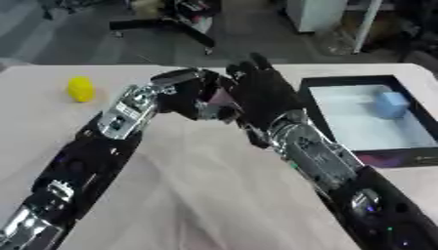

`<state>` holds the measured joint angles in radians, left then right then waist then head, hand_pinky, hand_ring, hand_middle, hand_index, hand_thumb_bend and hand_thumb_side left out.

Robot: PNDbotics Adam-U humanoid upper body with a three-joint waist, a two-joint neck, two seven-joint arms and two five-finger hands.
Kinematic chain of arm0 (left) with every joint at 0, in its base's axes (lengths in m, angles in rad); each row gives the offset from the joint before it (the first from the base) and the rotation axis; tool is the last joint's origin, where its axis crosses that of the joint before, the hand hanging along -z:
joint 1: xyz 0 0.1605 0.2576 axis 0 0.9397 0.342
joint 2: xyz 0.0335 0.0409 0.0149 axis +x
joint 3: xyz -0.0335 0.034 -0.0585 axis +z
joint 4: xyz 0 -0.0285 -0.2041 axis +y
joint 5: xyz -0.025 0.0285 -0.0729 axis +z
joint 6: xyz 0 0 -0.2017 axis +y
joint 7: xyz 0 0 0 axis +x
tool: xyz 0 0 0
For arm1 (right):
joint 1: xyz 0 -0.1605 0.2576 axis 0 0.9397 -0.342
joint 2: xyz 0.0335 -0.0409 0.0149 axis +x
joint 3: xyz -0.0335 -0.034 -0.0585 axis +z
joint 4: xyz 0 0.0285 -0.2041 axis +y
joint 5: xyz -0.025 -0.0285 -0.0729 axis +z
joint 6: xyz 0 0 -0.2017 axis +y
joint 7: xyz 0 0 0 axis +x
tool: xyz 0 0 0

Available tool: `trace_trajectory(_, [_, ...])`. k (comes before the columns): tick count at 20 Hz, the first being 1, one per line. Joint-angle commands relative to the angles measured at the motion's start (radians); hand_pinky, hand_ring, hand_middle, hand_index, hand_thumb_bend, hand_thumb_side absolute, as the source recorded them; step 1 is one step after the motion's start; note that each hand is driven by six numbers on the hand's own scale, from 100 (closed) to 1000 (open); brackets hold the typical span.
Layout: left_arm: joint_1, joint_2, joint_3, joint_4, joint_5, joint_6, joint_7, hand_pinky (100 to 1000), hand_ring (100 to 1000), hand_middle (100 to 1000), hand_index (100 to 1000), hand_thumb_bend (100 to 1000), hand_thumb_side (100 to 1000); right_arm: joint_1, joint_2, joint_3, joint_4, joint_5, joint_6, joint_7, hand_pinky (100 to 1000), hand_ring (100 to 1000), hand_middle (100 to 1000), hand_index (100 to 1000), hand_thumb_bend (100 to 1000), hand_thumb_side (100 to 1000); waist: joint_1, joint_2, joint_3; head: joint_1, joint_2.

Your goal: Pick up the objects with one hand, pass them to the other hand, and then place them into the box on the other side of the table.

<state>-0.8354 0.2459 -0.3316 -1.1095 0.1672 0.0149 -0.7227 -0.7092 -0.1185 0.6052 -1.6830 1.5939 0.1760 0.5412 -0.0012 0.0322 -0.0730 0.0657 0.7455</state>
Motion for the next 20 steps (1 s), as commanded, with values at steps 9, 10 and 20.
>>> trace_trajectory(9, [-0.028, 0.017, 0.0, -0.04, -0.029, -0.068, -0.15, 767, 693, 654, 815, 969, 418, -0.018, 0.002, -0.013, -0.009, -0.005, 0.041, -0.192, 1000, 797, 720, 381, 113, 162, 0.003, -0.016, 0.002, -0.001, 0.001])
trace_trajectory(10, [-0.028, 0.018, 0.002, -0.04, -0.033, -0.085, -0.167, 789, 724, 688, 850, 1000, 436, -0.018, 0.002, -0.015, -0.006, -0.005, 0.041, -0.198, 1000, 797, 720, 379, 119, 166, 0.002, -0.016, 0.001, -0.005, 0.0])
trace_trajectory(20, [-0.029, 0.07, 0.062, -0.017, -0.227, -0.278, -0.184, 881, 831, 839, 973, 1000, 516, -0.013, -0.007, -0.046, -0.013, 0.021, 0.038, -0.223, 1000, 798, 714, 370, 133, 180, 0.002, -0.016, -0.002, -0.046, -0.012])
